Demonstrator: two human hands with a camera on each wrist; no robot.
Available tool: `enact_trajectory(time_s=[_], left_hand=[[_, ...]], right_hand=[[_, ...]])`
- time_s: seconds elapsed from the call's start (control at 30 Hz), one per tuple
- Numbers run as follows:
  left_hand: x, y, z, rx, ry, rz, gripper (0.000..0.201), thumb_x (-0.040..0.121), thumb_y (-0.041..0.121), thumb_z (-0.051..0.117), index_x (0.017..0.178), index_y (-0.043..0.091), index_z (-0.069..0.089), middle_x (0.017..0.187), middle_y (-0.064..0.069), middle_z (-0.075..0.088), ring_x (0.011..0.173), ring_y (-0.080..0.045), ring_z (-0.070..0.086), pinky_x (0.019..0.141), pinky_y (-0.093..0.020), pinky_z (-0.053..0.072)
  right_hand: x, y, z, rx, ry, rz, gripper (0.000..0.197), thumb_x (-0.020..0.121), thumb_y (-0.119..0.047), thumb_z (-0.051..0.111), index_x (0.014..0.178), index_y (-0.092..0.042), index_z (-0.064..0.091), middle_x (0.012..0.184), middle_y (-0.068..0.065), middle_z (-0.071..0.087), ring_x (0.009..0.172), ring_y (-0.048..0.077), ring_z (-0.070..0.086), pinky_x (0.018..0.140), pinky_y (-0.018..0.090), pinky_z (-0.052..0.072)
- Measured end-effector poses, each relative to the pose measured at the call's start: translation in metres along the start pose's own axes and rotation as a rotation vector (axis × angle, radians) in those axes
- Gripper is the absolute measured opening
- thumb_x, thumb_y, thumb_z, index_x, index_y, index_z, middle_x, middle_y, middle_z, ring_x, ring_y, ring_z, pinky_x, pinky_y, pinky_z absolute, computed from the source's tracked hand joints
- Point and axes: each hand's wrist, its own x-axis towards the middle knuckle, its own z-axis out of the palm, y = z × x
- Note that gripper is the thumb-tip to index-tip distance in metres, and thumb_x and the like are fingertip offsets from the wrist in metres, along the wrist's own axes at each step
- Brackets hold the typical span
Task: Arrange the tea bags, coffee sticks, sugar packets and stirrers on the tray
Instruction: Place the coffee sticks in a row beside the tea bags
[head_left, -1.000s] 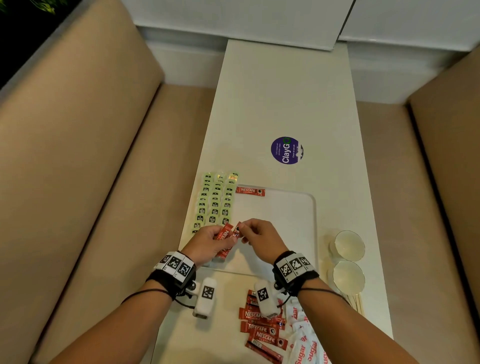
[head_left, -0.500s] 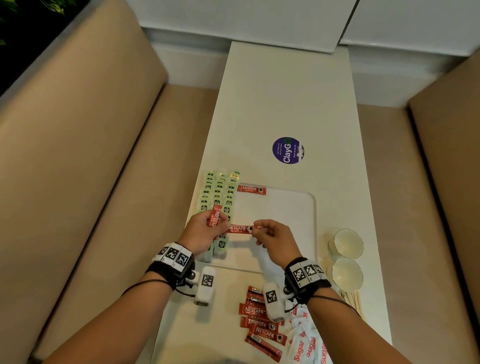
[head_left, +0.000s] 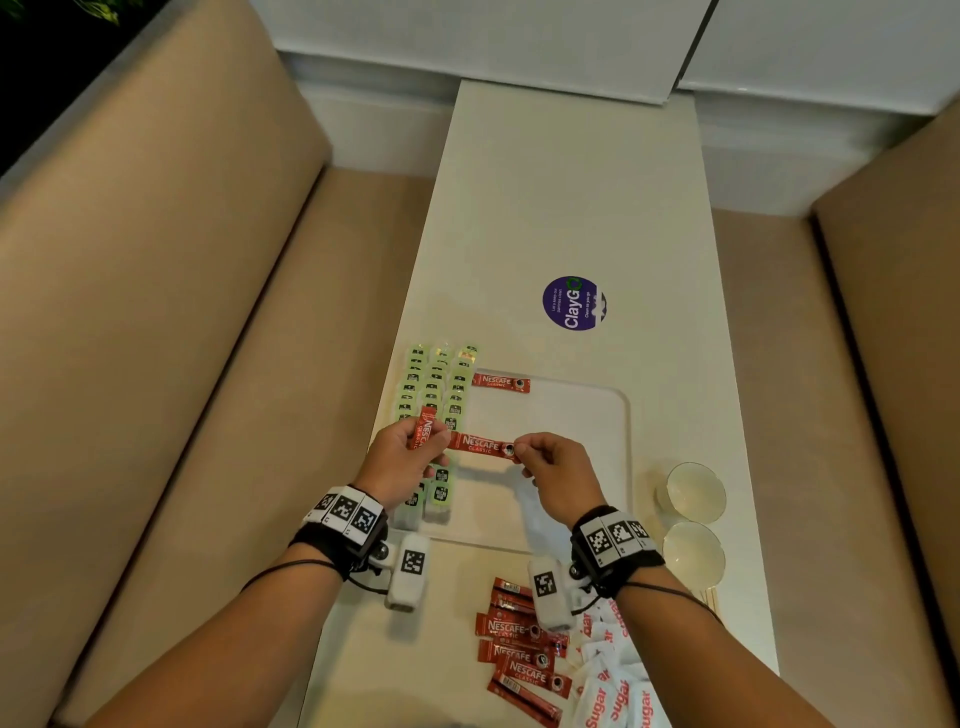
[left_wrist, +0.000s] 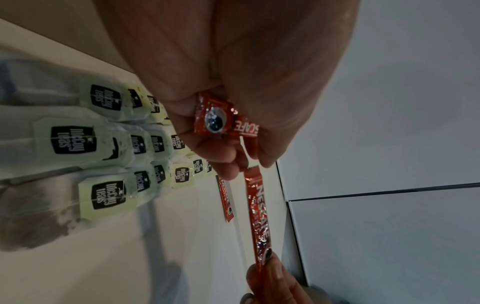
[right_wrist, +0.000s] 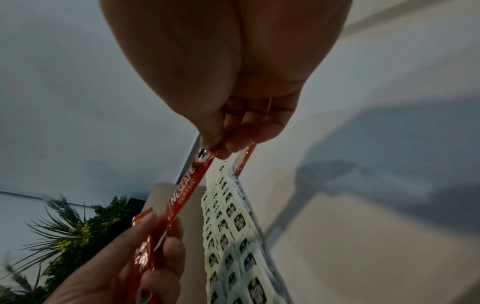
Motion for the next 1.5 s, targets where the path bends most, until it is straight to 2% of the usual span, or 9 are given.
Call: enact_trajectory(time_s=[0.17, 0.33, 0.5, 0.6, 0.73, 1.1, 1.2, 1.33, 1.5], left_hand=[[0.001, 0.000, -0.004, -0.014, 0.032, -0.018, 0.011, 0.094, 0.009, 0.067, 0.104, 0.005, 0.067, 0.087, -0.006, 0.072, 0.069, -0.014, 0.068, 0.059, -0.025, 0.051], [0.001, -0.001, -0.005, -0.026, 0.031, -0.035, 0.011, 0.095, 0.009, 0.066, 0.105, 0.004, 0.066, 0.088, -0.008, 0.071, 0.071, -0.016, 0.067, 0.057, -0.023, 0.052], [0.001, -0.004, -0.005, -0.037, 0.018, -0.046, 0.012, 0.096, 0.009, 0.065, 0.106, 0.003, 0.066, 0.090, -0.010, 0.070, 0.074, -0.020, 0.065, 0.056, -0.023, 0.051], [0.001, -0.004, -0.005, -0.038, 0.021, -0.061, 0.011, 0.095, 0.008, 0.065, 0.105, 0.004, 0.066, 0.090, -0.010, 0.071, 0.074, -0.020, 0.065, 0.057, -0.024, 0.051], [0.002, -0.007, -0.006, -0.050, 0.009, -0.074, 0.007, 0.095, 0.005, 0.064, 0.101, 0.004, 0.065, 0.084, -0.008, 0.068, 0.070, -0.019, 0.063, 0.057, -0.026, 0.049], [0.008, -0.006, -0.006, -0.050, -0.054, -0.106, 0.010, 0.096, 0.006, 0.063, 0.104, 0.001, 0.065, 0.086, -0.013, 0.066, 0.066, -0.015, 0.062, 0.053, -0.021, 0.047], [0.010, -0.005, -0.003, -0.043, -0.108, -0.116, 0.016, 0.097, 0.001, 0.059, 0.109, 0.007, 0.068, 0.087, -0.009, 0.067, 0.072, -0.018, 0.063, 0.058, -0.023, 0.050], [0.013, -0.005, 0.000, -0.030, -0.143, -0.126, 0.027, 0.099, -0.003, 0.050, 0.112, 0.012, 0.068, 0.097, -0.005, 0.065, 0.076, -0.013, 0.065, 0.062, -0.021, 0.053], [0.014, -0.005, 0.000, -0.007, -0.172, -0.121, 0.030, 0.099, -0.002, 0.052, 0.122, 0.013, 0.066, 0.087, -0.005, 0.061, 0.074, -0.011, 0.063, 0.073, -0.023, 0.058]], right_hand=[[0.026, -0.007, -0.010, -0.047, 0.057, -0.011, 0.017, 0.100, -0.014, 0.060, 0.093, -0.008, 0.074, 0.087, 0.007, 0.073, 0.068, 0.011, 0.060, 0.067, 0.018, 0.050], [0.059, -0.010, -0.014, -0.108, 0.107, 0.006, 0.017, 0.100, -0.014, 0.059, 0.091, -0.011, 0.073, 0.083, 0.002, 0.071, 0.067, 0.010, 0.059, 0.068, 0.020, 0.049], [0.091, 0.000, -0.008, -0.219, 0.108, 0.087, 0.017, 0.099, -0.019, 0.062, 0.094, -0.011, 0.076, 0.087, 0.003, 0.072, 0.082, 0.018, 0.064, 0.084, 0.033, 0.053], [0.104, 0.004, -0.004, -0.253, 0.129, 0.126, 0.017, 0.098, -0.020, 0.063, 0.097, -0.011, 0.077, 0.088, 0.003, 0.072, 0.085, 0.019, 0.064, 0.078, 0.028, 0.048], [0.114, 0.008, 0.001, -0.306, 0.162, 0.160, 0.017, 0.097, -0.021, 0.065, 0.096, -0.012, 0.079, 0.081, 0.004, 0.071, 0.077, 0.019, 0.062, 0.072, 0.025, 0.043], [0.130, 0.003, 0.011, -0.316, 0.267, 0.213, 0.012, 0.093, -0.022, 0.071, 0.097, -0.013, 0.078, 0.095, 0.007, 0.075, 0.091, 0.023, 0.068, 0.083, 0.028, 0.051], [0.131, 0.002, 0.012, -0.318, 0.275, 0.227, 0.013, 0.093, -0.022, 0.071, 0.099, -0.013, 0.078, 0.097, 0.006, 0.075, 0.092, 0.022, 0.068, 0.081, 0.027, 0.049], [0.130, 0.001, 0.014, -0.316, 0.290, 0.239, 0.012, 0.093, -0.021, 0.070, 0.099, -0.013, 0.076, 0.101, 0.005, 0.074, 0.095, 0.023, 0.068, 0.082, 0.027, 0.050], [0.126, -0.003, 0.014, -0.304, 0.293, 0.241, 0.009, 0.095, -0.021, 0.069, 0.094, -0.012, 0.071, 0.096, 0.005, 0.071, 0.091, 0.023, 0.066, 0.074, 0.027, 0.045]])
